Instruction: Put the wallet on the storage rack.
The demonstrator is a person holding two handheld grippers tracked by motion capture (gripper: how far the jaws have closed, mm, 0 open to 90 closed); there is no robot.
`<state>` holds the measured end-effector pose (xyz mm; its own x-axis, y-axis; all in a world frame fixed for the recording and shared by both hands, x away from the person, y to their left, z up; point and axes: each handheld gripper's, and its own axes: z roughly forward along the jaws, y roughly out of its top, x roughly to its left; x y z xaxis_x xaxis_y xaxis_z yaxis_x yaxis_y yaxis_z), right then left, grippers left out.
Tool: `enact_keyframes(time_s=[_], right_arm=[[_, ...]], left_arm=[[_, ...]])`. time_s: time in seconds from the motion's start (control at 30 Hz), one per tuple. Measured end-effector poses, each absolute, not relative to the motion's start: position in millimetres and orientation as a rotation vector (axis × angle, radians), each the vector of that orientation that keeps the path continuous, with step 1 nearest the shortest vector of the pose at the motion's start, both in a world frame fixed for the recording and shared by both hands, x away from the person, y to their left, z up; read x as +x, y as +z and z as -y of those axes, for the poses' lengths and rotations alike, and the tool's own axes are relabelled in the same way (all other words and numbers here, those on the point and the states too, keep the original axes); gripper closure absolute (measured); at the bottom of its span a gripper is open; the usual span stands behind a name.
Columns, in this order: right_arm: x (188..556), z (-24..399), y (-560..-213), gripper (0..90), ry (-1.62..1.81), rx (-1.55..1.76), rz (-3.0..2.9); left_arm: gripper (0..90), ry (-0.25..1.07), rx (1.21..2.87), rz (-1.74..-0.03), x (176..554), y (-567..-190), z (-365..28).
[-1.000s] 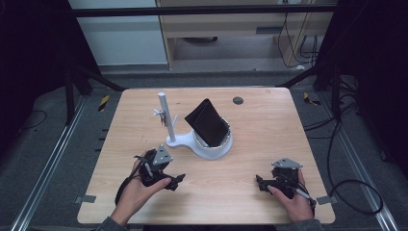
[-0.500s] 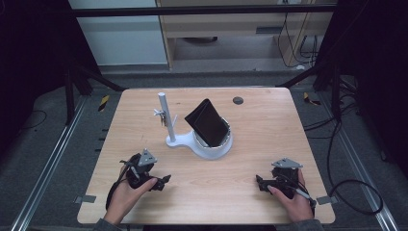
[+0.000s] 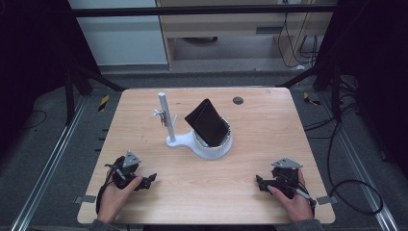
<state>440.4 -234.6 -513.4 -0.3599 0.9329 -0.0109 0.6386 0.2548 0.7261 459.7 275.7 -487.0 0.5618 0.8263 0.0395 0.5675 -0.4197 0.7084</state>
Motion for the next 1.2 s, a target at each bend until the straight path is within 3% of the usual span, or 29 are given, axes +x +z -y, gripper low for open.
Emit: enact_keyframes(time_s=[0.53,0.83,1.2], right_arm=[[440.4,234.5,-513.4,0.6,0.890,1.427,-2.090],[440.4,234.6,-513.4,0.6,0.890,1.427,-2.090],[438.7,233.7,-513.0,0.5,0.899,1.434,-2.096]], left_arm=[[5.2,0.501,2.133,-1.195,470.2,-503.8,-289.8],[0.0,0.516,2.108,-1.176,468.7,-508.5,-291.4],[0.0,0.515,2.108,-1.177,468.6,-508.5,-291.5]])
